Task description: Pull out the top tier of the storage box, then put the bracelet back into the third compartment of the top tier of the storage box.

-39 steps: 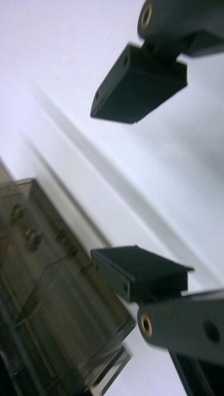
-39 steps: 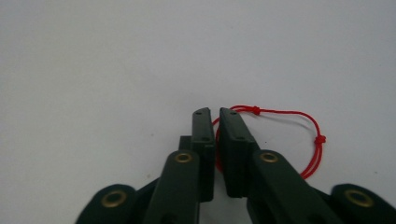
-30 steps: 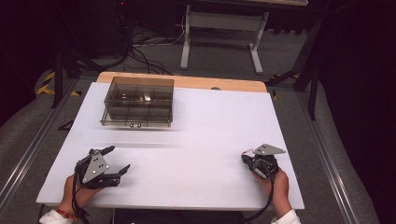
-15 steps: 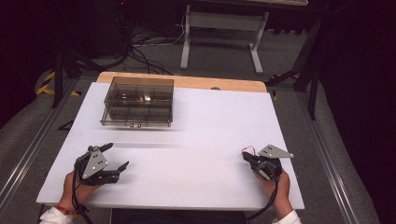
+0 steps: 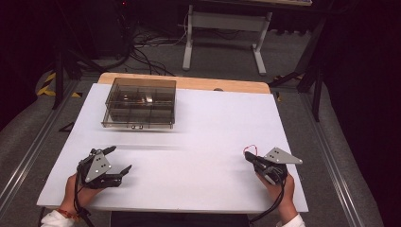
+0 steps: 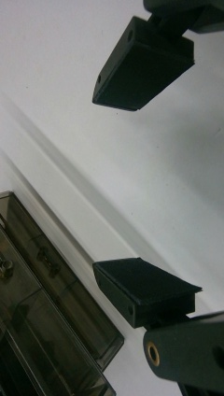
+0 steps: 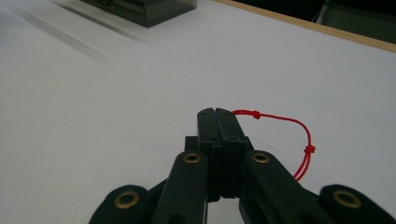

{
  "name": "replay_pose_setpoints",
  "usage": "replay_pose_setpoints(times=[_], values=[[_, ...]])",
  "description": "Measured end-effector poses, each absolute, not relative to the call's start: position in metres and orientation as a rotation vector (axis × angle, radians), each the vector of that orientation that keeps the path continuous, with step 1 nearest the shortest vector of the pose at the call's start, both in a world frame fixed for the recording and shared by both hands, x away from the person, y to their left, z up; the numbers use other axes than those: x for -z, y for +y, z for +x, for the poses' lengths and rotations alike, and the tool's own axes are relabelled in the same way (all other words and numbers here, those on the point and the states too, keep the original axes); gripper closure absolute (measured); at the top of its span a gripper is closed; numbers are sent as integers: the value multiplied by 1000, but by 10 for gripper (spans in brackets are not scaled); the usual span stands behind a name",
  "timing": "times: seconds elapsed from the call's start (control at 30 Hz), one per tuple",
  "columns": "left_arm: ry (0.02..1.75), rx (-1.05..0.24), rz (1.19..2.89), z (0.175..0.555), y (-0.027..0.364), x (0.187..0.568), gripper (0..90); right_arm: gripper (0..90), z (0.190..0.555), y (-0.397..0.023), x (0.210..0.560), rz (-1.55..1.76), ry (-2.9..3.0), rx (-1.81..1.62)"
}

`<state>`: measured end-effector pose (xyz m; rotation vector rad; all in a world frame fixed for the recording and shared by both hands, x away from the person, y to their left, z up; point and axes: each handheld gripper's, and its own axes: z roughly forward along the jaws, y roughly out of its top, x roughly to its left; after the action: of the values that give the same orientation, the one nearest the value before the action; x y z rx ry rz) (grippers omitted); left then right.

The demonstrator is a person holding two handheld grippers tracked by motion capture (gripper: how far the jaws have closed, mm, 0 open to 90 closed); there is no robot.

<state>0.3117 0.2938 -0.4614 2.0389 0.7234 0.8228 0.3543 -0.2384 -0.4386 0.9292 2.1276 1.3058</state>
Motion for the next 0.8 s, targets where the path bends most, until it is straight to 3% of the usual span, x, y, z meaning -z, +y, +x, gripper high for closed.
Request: replay_pose_setpoints(times=[0.4,0.8], values=[[739,-830,2032,311,296,460,179,900,355,-230,426,857,2118,-1372],[740,-825,2041,311,295,460,179,900,375,-192,397,691,2130,-1449]])
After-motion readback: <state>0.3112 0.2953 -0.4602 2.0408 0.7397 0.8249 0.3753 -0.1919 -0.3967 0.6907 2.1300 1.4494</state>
